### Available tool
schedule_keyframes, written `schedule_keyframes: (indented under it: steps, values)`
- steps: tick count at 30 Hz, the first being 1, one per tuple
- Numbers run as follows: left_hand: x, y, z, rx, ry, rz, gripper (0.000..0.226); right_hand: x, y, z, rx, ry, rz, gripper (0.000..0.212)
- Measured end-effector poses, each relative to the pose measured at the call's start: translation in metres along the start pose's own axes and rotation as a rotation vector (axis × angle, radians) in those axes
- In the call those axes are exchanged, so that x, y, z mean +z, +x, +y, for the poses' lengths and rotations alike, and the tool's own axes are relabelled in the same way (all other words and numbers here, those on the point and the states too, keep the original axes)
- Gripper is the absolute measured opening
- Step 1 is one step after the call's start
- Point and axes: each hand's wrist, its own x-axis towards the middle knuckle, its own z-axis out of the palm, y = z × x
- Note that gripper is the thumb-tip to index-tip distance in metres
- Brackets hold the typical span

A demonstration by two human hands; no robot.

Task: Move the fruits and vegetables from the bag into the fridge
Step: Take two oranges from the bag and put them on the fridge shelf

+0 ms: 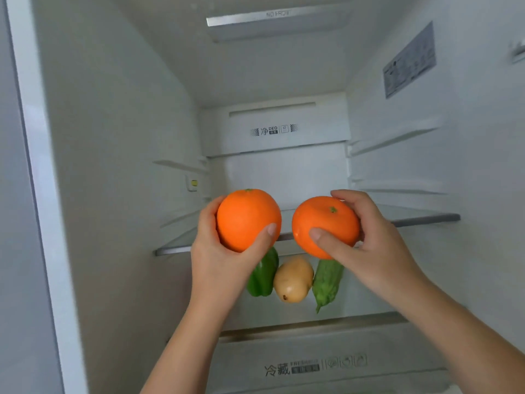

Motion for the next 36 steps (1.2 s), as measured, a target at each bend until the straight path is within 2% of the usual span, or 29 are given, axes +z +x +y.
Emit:
schedule_keyframes:
  steps: [3,6,10,18,25,30,36]
  values:
    - [0.004,0.017,-0.001,-0.014,0.026,-0.035,0.063,-0.001,0.021,-0.001,-0.017,-0.023,-0.048,0.060]
    - [0.007,0.039,-0.002,-0.027,0.059,-0.090,0.064,0.002,0.049,0.005,0.048,-0.012,-0.120,0.053]
    - [0.013,0.068,-0.005,-0.072,0.158,-0.222,0.059,0.009,0.086,0.018,0.181,0.041,-0.187,0.051]
    - [0.022,0.103,-0.032,-0.177,0.341,-0.499,0.067,0.025,0.123,0.042,0.323,0.039,-0.333,0.052]
    - [0.018,0.115,-0.047,-0.349,0.146,-0.616,0.070,0.023,0.128,0.049,0.329,0.031,-0.474,0.058]
    - [0.018,0.119,-0.053,-0.379,0.115,-0.631,0.070,0.021,0.133,0.052,0.351,0.010,-0.564,0.063]
    - [0.019,0.121,-0.056,-0.403,0.125,-0.590,0.075,0.024,0.139,0.053,0.299,-0.097,-0.567,0.068]
